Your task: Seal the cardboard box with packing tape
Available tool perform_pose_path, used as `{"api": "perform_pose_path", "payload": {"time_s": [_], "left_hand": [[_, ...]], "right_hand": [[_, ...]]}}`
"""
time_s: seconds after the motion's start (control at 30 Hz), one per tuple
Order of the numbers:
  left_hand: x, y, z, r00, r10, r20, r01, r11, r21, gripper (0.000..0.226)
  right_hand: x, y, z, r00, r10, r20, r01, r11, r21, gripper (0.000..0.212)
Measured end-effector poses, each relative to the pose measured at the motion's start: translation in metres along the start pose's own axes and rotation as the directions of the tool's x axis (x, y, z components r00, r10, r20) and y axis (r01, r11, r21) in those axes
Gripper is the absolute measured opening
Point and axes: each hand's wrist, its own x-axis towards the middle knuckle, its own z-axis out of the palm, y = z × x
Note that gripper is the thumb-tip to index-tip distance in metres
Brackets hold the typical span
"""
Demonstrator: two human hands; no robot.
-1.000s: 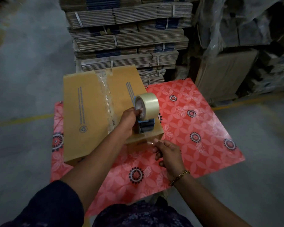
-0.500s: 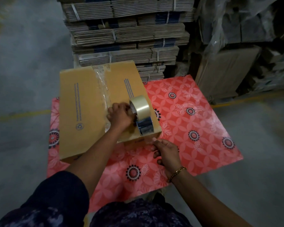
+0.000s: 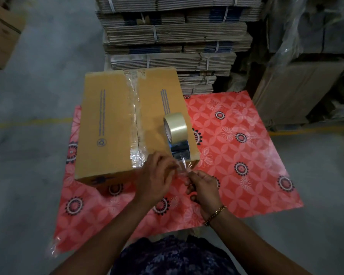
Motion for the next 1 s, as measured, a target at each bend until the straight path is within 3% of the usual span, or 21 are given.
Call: {"api": "perform_pose_path", "payload": {"time_s": [0.23,0.47,0.57,0.67,0.73,0.83,1.0], "left_hand": [[-0.008,0.019,0.009,0.999,0.002,-0.05,0.0,0.999,0.036,0.015],[-0.002,0.035,0.01,0.986,-0.135,-0.098,0.133,0.991,-0.026,0.007],[-0.006,0.035,0.014,0.983,-0.167,-0.082,0.162,0.985,-0.063,0.004],[-0.011,0.031,0.014,0.979,-0.193,-0.063,0.185,0.976,-0.115,0.004],[-0.012,0.027,0.012,0.977,-0.208,-0.05,0.198,0.966,-0.164,0.003],[-0.01,0.024,0.01,0.981,-0.194,-0.033,0.184,0.965,-0.187,0.003],[-0.007,0.023,0.009,0.987,-0.16,0.008,0.158,0.965,-0.21,0.006]], "right_hand": [[0.005,-0.006,-0.009,0.992,0.014,0.125,-0.01,1.0,-0.029,0.025],[0.017,-0.011,-0.033,0.918,0.136,0.372,-0.07,0.98,-0.186,0.059],[0.028,-0.009,-0.054,0.893,0.067,0.445,0.088,0.944,-0.319,0.066],[0.04,-0.001,-0.08,0.854,-0.232,0.466,0.459,0.759,-0.462,0.039],[0.047,0.002,-0.087,0.793,-0.386,0.471,0.603,0.605,-0.52,0.031],[0.051,-0.004,-0.08,0.697,-0.499,0.515,0.717,0.45,-0.533,0.038],[0.054,-0.016,-0.061,0.607,-0.559,0.564,0.787,0.327,-0.523,0.033]]}}
